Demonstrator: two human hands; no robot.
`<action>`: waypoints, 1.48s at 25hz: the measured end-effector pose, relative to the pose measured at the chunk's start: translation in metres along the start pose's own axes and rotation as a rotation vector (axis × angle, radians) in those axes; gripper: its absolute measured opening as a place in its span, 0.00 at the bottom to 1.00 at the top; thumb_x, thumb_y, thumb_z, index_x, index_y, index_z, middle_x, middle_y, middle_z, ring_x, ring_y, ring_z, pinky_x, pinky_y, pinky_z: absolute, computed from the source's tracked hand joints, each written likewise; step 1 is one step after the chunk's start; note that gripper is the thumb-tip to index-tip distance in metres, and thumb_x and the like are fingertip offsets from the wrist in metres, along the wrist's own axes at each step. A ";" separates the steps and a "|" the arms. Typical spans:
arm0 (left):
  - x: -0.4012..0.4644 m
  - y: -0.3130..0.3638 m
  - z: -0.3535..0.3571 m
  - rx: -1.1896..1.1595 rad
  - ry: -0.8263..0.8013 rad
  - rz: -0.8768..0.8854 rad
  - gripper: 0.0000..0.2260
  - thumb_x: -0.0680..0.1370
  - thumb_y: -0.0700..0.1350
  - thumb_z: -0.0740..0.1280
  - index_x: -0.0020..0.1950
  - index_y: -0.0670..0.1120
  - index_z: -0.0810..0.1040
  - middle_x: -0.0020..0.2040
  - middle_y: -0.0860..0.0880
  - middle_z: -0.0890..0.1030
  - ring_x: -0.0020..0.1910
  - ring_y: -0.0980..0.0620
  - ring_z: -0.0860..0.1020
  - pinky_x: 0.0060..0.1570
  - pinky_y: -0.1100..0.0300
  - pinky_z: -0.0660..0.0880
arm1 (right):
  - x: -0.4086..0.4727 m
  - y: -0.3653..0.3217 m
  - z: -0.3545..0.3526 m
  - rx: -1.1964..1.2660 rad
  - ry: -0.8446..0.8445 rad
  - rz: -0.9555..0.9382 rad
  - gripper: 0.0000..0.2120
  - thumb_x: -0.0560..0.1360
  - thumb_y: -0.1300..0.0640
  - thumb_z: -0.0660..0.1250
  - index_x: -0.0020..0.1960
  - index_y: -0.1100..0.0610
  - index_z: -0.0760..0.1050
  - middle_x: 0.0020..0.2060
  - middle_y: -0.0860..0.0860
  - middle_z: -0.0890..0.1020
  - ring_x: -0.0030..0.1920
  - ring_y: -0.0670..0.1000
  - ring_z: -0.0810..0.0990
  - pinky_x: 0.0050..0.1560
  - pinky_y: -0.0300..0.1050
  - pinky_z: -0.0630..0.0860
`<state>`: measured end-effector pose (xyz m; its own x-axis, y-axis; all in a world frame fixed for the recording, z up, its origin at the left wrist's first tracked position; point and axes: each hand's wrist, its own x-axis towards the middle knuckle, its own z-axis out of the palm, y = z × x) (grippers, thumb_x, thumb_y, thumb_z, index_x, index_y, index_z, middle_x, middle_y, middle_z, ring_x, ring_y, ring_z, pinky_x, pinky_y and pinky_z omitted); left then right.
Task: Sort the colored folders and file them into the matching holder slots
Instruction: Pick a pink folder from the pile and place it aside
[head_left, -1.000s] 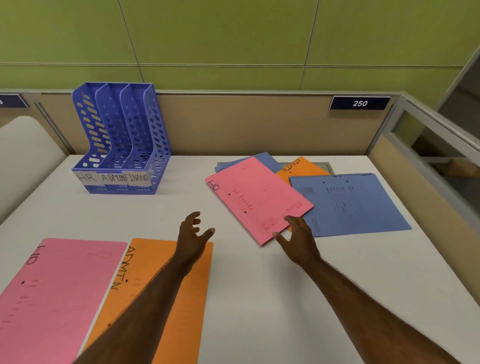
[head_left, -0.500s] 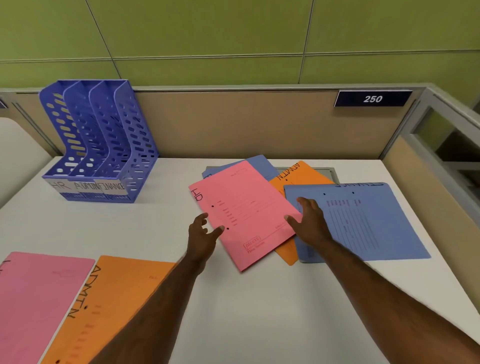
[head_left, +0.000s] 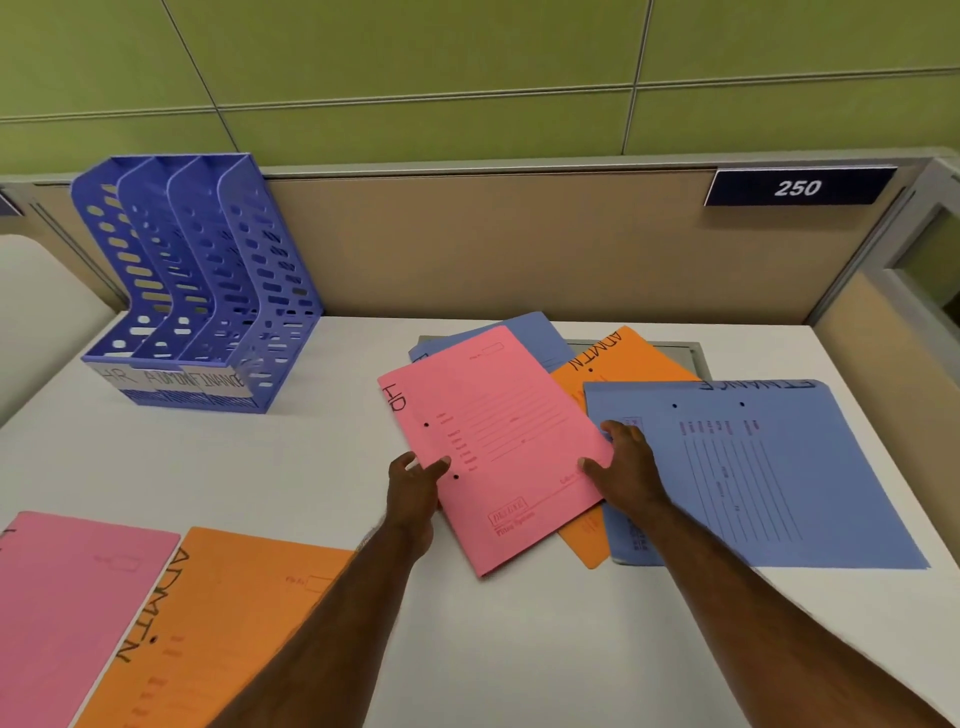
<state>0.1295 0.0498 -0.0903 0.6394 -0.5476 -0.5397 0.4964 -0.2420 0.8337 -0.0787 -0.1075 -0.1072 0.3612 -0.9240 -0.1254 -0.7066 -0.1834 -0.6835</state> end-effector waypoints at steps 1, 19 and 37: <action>0.001 0.001 0.001 -0.033 0.005 -0.015 0.19 0.79 0.37 0.65 0.68 0.43 0.66 0.62 0.40 0.79 0.57 0.39 0.79 0.56 0.42 0.77 | -0.001 0.000 0.001 0.001 -0.004 0.002 0.30 0.72 0.56 0.73 0.70 0.61 0.66 0.66 0.59 0.72 0.66 0.59 0.70 0.66 0.52 0.69; -0.073 0.047 -0.145 0.186 -0.186 0.320 0.13 0.81 0.37 0.58 0.63 0.45 0.76 0.57 0.41 0.83 0.55 0.39 0.82 0.56 0.42 0.79 | -0.101 -0.108 0.024 0.449 -0.091 -0.038 0.17 0.76 0.54 0.69 0.63 0.57 0.73 0.56 0.54 0.81 0.53 0.56 0.81 0.54 0.58 0.80; -0.067 0.072 -0.496 0.816 0.277 0.254 0.26 0.77 0.46 0.68 0.74 0.45 0.66 0.72 0.44 0.70 0.69 0.42 0.70 0.70 0.42 0.64 | -0.279 -0.289 0.271 0.349 -0.430 0.131 0.04 0.74 0.63 0.67 0.48 0.61 0.78 0.41 0.57 0.84 0.34 0.53 0.82 0.36 0.47 0.79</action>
<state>0.4138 0.4657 -0.0522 0.8443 -0.4750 -0.2481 -0.1837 -0.6914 0.6988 0.1895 0.2945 -0.0700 0.5512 -0.6983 -0.4568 -0.5456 0.1126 -0.8304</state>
